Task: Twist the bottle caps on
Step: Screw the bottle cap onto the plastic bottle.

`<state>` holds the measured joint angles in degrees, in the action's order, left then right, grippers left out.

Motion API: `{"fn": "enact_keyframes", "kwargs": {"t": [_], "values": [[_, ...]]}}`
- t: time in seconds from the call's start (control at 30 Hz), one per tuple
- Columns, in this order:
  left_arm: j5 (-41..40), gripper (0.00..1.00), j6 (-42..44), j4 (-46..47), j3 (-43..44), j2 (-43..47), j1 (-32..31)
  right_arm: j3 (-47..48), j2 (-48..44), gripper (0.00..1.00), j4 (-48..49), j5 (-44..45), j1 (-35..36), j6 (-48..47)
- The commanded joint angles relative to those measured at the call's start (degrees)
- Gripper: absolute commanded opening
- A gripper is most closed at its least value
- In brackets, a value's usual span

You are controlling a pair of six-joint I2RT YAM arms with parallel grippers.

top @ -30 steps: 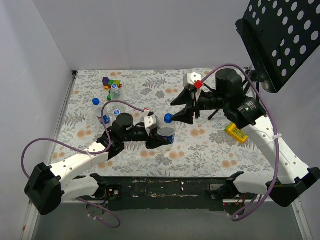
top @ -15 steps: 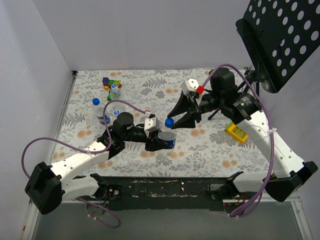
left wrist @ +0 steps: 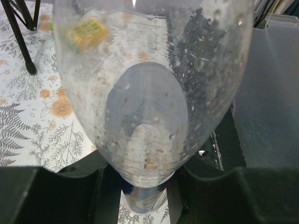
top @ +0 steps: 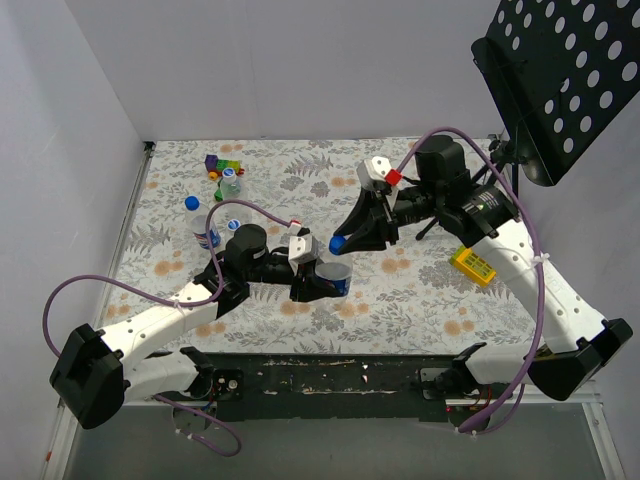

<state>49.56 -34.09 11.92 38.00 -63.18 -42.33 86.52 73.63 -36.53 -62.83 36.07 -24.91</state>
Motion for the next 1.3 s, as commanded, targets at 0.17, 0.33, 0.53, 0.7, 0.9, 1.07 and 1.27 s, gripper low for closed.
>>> {"fn": "enact_keyframes", "kwargs": {"t": [0.17, 0.33, 0.53, 0.7, 0.9, 1.07, 1.27], "values": [[-22.36, 0.3, 1.39, 0.47, 0.85, 2.45, 0.05, -1.87, -2.25, 0.01, 3.65, 29.01, 7.24, 9.94], [-41.26, 0.29, 2.27, 0.91, -0.47, 4.03, -0.91, -5.13, -1.74, 0.01, 5.87, 69.32, 16.9, 27.05], [-55.27, 0.29, 3.85, 0.82, -1.17, 4.73, -2.85, -8.9, -3.47, 0.14, 9.0, 80.42, 21.67, 38.18], [-49.58, 0.28, 4.47, -1.81, -0.03, 4.73, -1.89, -4.98, -7.35, 0.51, 9.57, 72.17, 21.14, 31.08], [-24.64, 0.28, 8.32, -9.71, 3.83, 2.71, 2.07, 6.19, -7.88, 0.74, -6.51, 57.05, 19.56, 12.02], [-5.64, 0.33, 15.35, -18.15, 5.94, 2.62, 2.42, 6.91, -9.2, 0.75, -16.01, 44.48, 19.56, -5.38], [-0.87, 0.32, 18.88, -22.03, 6.74, 0.87, 2.51, 12.7, -5.08, 0.73, -23.39, 36.74, 19.56, -17.0]]}}
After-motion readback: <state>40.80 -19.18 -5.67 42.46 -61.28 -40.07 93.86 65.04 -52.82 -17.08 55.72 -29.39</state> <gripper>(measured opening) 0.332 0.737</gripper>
